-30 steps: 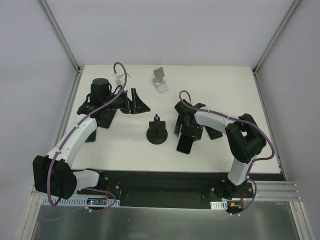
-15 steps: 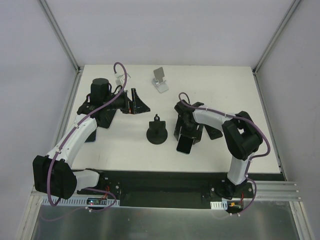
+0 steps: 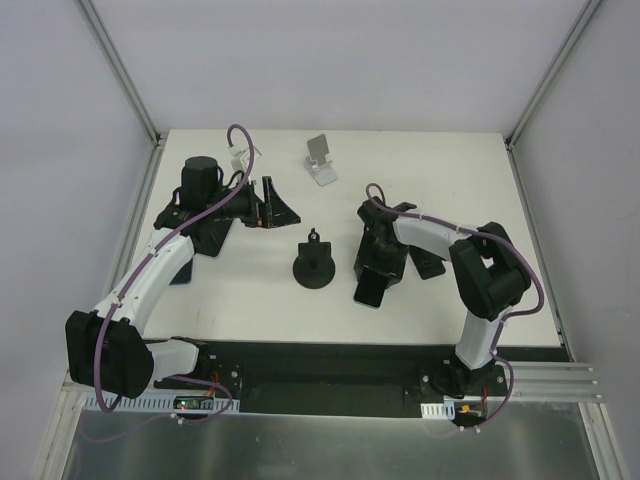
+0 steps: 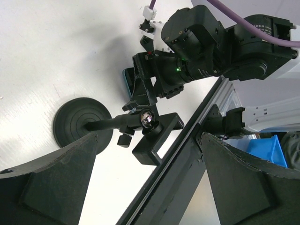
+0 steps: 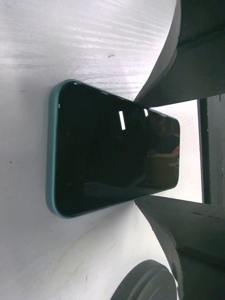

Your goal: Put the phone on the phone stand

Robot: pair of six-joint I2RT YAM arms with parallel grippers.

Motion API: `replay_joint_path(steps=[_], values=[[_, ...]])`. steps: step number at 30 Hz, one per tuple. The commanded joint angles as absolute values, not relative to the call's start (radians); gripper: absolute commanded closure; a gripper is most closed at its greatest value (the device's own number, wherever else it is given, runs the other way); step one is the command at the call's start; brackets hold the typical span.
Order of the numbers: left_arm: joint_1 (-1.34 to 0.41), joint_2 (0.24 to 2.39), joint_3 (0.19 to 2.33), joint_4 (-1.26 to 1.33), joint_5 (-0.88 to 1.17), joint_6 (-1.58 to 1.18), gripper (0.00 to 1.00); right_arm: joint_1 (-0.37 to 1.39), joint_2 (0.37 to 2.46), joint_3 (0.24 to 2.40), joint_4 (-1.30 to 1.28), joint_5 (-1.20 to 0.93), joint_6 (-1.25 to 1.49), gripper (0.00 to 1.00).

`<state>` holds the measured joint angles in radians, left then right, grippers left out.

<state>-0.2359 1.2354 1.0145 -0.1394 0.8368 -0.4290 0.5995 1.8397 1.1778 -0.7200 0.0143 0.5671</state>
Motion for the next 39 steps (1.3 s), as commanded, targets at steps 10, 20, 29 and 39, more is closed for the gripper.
replay_joint_path(steps=[10, 20, 29, 39], values=[[-0.238, 1.230, 1.043, -0.124, 0.864, -0.428, 0.10, 0.698, 1.668, 1.058, -0.526, 0.276, 0.373, 0.99], [-0.250, 1.247, 1.054, -0.126, 0.888, -0.406, 0.11, 0.707, 1.453, 0.901, -0.307, 0.319, 0.281, 0.99], [-0.417, 1.308, 1.117, -0.120, 0.874, -0.448, 0.13, 0.729, 1.159, 0.749, -0.069, 0.296, 0.131, 0.99], [-0.643, 1.506, 1.353, -0.120, 0.744, -0.518, 0.22, 0.772, 0.916, 0.782, -0.051, 0.180, 0.017, 0.99]])
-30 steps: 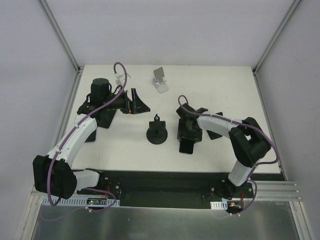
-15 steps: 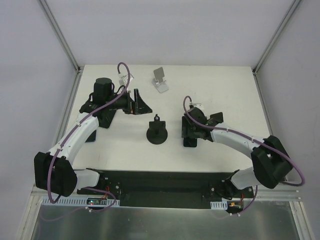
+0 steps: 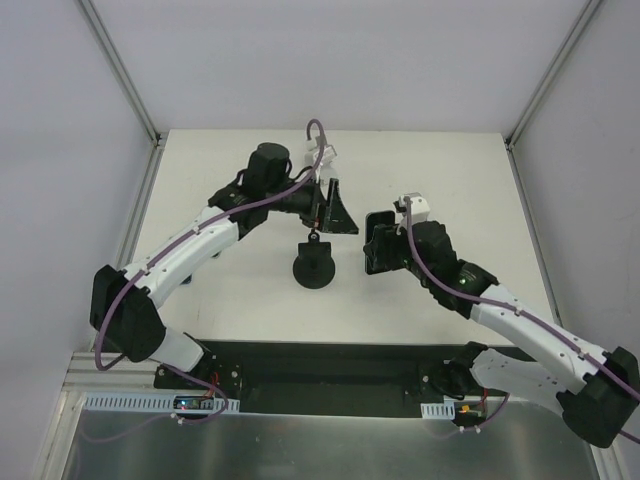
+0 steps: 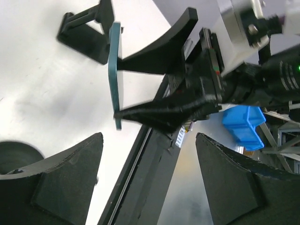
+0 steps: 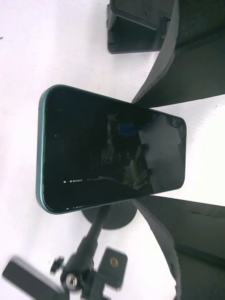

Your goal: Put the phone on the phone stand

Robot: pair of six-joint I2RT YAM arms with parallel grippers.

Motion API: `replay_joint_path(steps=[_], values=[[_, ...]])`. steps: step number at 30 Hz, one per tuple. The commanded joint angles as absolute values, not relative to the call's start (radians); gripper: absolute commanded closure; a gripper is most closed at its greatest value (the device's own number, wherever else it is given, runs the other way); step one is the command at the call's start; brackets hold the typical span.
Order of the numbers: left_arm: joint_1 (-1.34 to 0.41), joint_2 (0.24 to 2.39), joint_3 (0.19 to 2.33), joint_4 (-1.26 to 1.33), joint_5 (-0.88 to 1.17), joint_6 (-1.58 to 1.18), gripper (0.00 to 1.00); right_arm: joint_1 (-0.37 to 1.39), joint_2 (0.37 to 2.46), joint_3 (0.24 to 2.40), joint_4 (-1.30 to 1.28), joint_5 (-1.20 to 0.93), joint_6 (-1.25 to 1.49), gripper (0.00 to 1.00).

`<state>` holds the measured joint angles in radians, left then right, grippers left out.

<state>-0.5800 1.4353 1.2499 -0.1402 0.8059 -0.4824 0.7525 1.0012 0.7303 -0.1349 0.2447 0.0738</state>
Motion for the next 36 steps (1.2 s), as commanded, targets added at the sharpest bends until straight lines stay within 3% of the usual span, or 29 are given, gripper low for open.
replay_joint_path(steps=[1, 6, 11, 13, 14, 17, 18, 21, 24, 27, 30, 34, 36], values=[[-0.652, 1.528, 1.389, -0.120, 0.741, -0.523, 0.23, 0.778, 0.888, 0.787, -0.058, 0.175, 0.011, 0.99], [-0.709, 1.649, 1.498, -0.118, 0.723, -0.561, 0.37, 0.811, 0.822, 0.802, -0.084, 0.160, 0.006, 0.99], [-0.738, 1.707, 1.548, -0.127, 0.709, -0.578, 0.64, 0.830, 0.773, 0.801, -0.097, 0.175, 0.008, 0.99], [-0.741, 1.712, 1.549, -0.135, 0.710, -0.577, 0.78, 0.841, 0.764, 0.802, -0.109, 0.178, 0.008, 0.99], [-0.741, 1.701, 1.549, -0.146, 0.701, -0.560, 0.98, 0.844, 0.764, 0.808, -0.118, 0.176, 0.006, 0.99], [-0.738, 1.643, 1.557, -0.219, 0.652, -0.474, 1.00, 0.848, 0.782, 0.844, -0.213, 0.181, 0.006, 0.61], [-0.736, 1.625, 1.566, -0.248, 0.641, -0.442, 1.00, 0.847, 0.788, 0.851, -0.244, 0.183, 0.008, 0.39], [-0.715, 1.531, 1.554, -0.372, 0.637, -0.309, 1.00, 0.848, 0.801, 0.862, -0.366, 0.180, 0.023, 0.20], [-0.645, 1.407, 1.499, -0.440, 0.719, -0.215, 1.00, 0.848, 0.801, 0.839, -0.391, 0.072, 0.020, 0.09], [-0.569, 1.254, 1.435, -0.451, 0.712, -0.167, 1.00, 0.847, 0.848, 0.837, -0.354, 0.009, 0.081, 0.07], [-0.540, 1.099, 1.379, -0.451, 0.593, -0.123, 1.00, 0.883, 0.940, 0.882, -0.293, -0.063, 0.152, 0.17], [-0.537, 0.948, 1.310, -0.451, 0.127, -0.116, 1.00, 0.968, 1.099, 0.984, -0.320, 0.110, 0.187, 0.31], [-0.537, 0.885, 1.263, -0.451, 0.057, -0.123, 1.00, 1.005, 1.153, 1.060, -0.354, 0.219, 0.208, 0.36]])
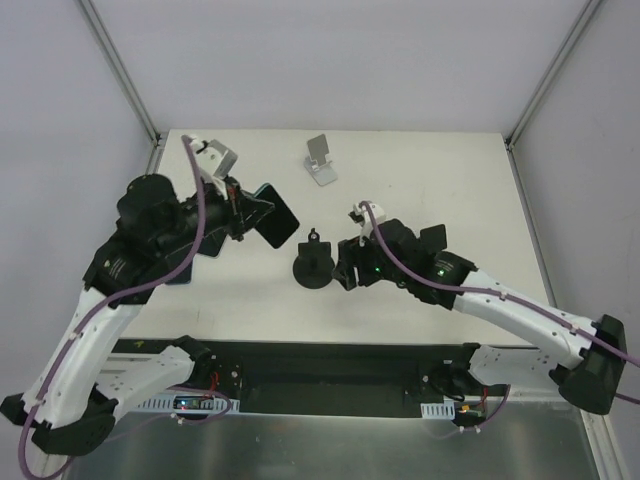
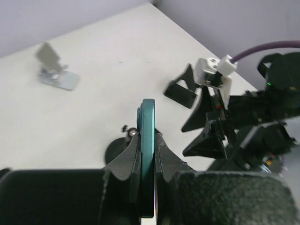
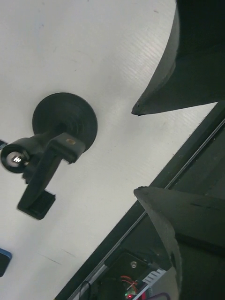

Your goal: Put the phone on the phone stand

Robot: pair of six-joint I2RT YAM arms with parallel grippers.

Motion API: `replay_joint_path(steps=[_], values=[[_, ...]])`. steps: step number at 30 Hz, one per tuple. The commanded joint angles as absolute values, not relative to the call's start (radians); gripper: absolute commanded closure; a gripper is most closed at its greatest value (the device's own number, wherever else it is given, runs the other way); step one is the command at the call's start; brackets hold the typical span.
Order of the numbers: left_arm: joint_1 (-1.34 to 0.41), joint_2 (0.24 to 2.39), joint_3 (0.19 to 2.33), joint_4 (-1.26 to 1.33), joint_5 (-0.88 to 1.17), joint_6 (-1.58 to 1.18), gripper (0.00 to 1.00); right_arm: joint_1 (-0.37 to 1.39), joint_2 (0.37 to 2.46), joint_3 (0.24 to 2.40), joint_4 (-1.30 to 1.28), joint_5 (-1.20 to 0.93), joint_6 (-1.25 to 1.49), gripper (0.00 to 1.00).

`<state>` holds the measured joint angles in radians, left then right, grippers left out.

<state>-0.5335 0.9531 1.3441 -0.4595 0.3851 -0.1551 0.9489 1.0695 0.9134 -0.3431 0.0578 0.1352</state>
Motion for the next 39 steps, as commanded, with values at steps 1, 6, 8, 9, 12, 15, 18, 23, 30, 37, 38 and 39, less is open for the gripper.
replay_joint_path(steps=[1, 6, 8, 9, 12, 15, 18, 23, 30, 37, 38, 39], values=[[-0.537, 0.868, 1.249, -0.451, 0.058, -0.115, 1.00, 1.015, 1.199, 1.078, -0.388, 0.256, 0.218, 0.38], [-0.538, 0.799, 1.183, -0.451, 0.201, -0.132, 1.00, 1.037, 1.287, 1.146, -0.368, 0.284, 0.224, 0.44], [-0.537, 0.798, 1.172, -0.451, 0.251, -0.149, 1.00, 1.042, 1.321, 1.164, -0.377, 0.325, 0.218, 0.45], [-0.537, 0.799, 1.166, -0.451, 0.300, -0.156, 1.00, 1.042, 1.342, 1.183, -0.379, 0.334, 0.212, 0.46], [-0.537, 0.804, 1.157, -0.451, 0.363, -0.170, 1.00, 1.042, 1.379, 1.213, -0.400, 0.354, 0.189, 0.50], [-0.537, 0.804, 1.152, -0.443, 0.379, -0.170, 1.00, 1.042, 1.410, 1.232, -0.393, 0.351, 0.163, 0.55], [-0.537, 0.798, 1.151, -0.433, 0.394, -0.150, 1.00, 1.043, 1.431, 1.253, -0.391, 0.345, 0.135, 0.63], [-0.537, 0.793, 1.135, -0.396, 0.539, -0.091, 1.00, 1.040, 1.436, 1.266, -0.387, 0.350, 0.081, 0.78], [-0.538, 0.853, 1.072, -0.243, 0.968, 0.015, 1.00, 1.000, 1.402, 1.243, -0.367, 0.240, -0.044, 0.99], [-0.644, 1.014, 1.103, -0.160, 1.101, 0.191, 1.00, 0.931, 1.373, 1.244, -0.365, 0.077, -0.141, 0.99], [-0.662, 1.029, 1.098, -0.143, 1.100, 0.222, 1.00, 0.930, 1.373, 1.246, -0.362, 0.058, -0.155, 0.99], [-0.695, 1.043, 1.098, -0.137, 1.121, 0.289, 1.00, 0.927, 1.373, 1.247, -0.357, 0.043, -0.164, 0.99]])
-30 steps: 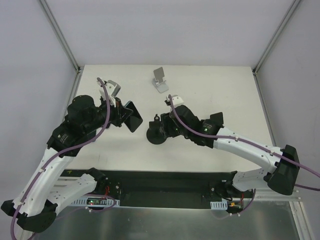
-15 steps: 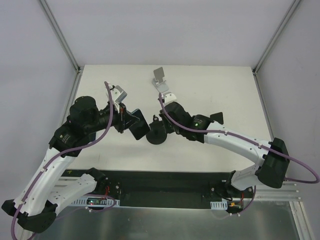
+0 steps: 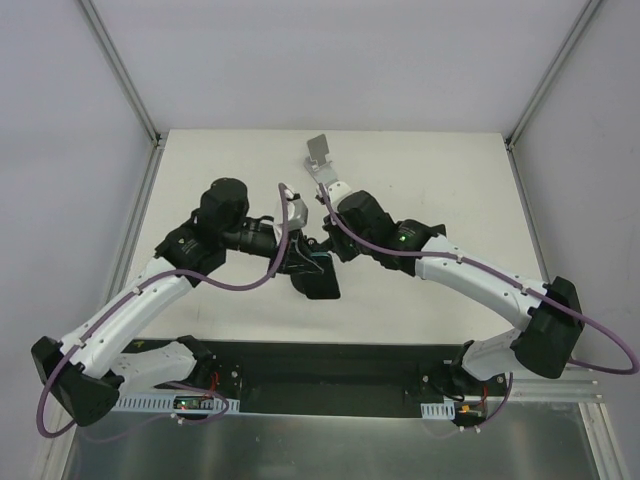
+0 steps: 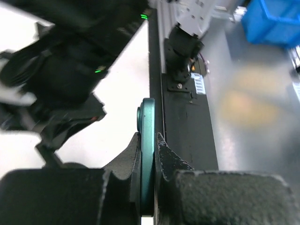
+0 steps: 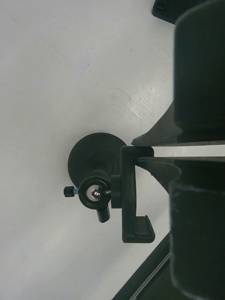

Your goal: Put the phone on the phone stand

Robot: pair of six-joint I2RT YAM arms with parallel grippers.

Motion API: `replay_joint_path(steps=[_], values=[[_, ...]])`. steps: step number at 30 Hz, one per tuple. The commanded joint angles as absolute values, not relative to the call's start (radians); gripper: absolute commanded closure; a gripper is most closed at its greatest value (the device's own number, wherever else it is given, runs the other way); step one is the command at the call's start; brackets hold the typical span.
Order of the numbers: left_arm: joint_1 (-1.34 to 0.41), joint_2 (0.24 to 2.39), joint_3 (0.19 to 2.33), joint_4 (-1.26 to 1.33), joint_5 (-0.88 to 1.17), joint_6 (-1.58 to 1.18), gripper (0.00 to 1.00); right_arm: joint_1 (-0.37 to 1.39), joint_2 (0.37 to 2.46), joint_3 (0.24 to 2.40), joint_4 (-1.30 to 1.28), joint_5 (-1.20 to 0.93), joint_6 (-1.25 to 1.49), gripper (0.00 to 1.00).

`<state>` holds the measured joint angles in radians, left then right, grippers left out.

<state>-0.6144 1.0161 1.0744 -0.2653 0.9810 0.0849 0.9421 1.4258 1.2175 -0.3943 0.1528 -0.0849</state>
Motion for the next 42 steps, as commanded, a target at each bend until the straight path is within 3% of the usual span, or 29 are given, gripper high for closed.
replay_joint_path(steps=[1, 15, 29, 42], values=[[-0.706, 1.073, 1.101, -0.137, 1.132, 0.320, 1.00, 0.923, 1.373, 1.250, -0.357, 0.017, -0.170, 0.99], [-0.719, 1.253, 1.124, -0.080, 0.902, 0.549, 1.00, 0.877, 1.373, 1.252, -0.333, -0.103, -0.164, 0.99], [-0.638, 1.279, 1.085, -0.100, 0.923, 0.603, 1.00, 0.879, 1.351, 1.243, -0.328, -0.127, -0.178, 0.99], [-0.609, 1.325, 1.143, -0.183, 1.061, 0.647, 1.00, 0.821, 1.359, 1.224, -0.339, -0.368, -0.322, 0.99]])
